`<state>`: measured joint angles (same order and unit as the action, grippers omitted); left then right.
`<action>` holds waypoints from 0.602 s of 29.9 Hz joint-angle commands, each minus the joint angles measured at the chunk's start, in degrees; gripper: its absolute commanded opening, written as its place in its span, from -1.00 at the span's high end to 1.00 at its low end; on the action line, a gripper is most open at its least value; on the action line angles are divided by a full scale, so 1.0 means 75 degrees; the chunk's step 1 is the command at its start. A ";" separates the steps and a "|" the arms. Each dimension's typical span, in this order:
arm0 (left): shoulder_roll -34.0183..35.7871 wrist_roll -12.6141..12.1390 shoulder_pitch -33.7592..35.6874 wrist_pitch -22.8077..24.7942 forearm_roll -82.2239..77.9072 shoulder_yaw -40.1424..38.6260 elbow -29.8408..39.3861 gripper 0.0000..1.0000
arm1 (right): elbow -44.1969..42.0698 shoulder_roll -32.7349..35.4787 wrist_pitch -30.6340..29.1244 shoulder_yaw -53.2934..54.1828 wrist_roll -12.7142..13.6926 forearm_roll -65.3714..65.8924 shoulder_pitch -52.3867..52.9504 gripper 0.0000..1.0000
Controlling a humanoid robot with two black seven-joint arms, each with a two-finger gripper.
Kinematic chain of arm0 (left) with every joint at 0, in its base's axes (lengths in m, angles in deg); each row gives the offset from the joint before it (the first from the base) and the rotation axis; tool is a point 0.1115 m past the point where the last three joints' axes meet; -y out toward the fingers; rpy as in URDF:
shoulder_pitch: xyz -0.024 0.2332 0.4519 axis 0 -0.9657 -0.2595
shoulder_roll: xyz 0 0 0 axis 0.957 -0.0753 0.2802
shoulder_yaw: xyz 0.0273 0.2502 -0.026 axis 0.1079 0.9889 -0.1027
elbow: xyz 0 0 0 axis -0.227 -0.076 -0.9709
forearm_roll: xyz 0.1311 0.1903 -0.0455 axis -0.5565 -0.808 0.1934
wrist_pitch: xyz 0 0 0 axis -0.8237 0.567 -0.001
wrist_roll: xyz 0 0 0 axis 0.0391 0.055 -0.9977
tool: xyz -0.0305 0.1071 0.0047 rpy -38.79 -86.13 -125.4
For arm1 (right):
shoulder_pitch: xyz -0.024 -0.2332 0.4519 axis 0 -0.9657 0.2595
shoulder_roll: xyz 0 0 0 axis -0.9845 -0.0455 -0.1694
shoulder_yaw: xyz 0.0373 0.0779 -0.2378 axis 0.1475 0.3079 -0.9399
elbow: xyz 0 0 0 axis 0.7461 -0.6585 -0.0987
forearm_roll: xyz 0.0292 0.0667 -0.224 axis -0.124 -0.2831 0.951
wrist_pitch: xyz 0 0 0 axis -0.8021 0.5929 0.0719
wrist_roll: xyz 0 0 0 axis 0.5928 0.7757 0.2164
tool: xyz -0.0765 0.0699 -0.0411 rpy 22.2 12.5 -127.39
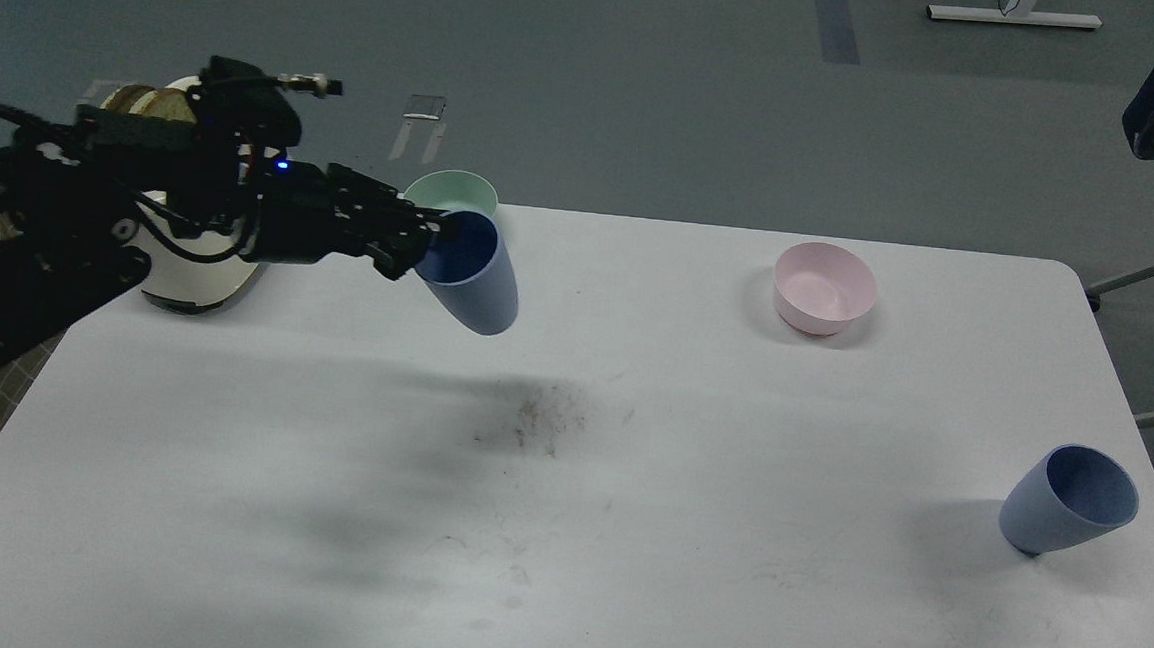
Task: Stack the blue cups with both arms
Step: 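Carry the blue cup to the table center and set it down, then open the left gripper and raise it away from the cup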
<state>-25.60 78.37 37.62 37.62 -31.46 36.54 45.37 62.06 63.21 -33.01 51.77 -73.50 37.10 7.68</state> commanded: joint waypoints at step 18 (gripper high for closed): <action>-0.2476 -0.0102 0.0411 0.0045 -0.0994 0.1503 -0.1328 1.00 | 0.0507 0.0008 0.0000 0.0217 -0.0001 -0.0001 -0.0391 -1.00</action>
<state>-42.09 77.84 40.93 37.97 -38.91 47.75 37.71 65.65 63.44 -33.01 53.38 -73.50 37.11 4.99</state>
